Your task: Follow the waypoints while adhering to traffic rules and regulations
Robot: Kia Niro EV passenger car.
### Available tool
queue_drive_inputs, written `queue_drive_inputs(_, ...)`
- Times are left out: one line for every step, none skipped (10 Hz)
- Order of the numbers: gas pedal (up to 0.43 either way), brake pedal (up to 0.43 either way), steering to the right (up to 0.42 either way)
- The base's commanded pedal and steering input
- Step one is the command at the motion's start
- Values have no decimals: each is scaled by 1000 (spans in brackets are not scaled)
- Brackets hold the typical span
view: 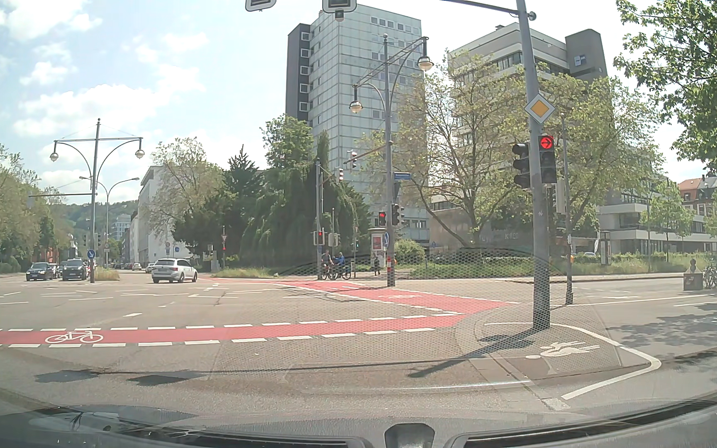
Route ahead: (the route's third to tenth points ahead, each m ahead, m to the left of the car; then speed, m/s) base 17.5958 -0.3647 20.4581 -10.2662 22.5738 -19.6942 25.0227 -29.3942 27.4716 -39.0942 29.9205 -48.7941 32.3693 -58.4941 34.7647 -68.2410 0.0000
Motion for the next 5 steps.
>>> queue_drive_inputs(0, 244, -41)
queue_drive_inputs(0, 250, -41)
queue_drive_inputs(0, 250, -41)
queue_drive_inputs(0, 244, -41)
queue_drive_inputs(0, 244, -41)
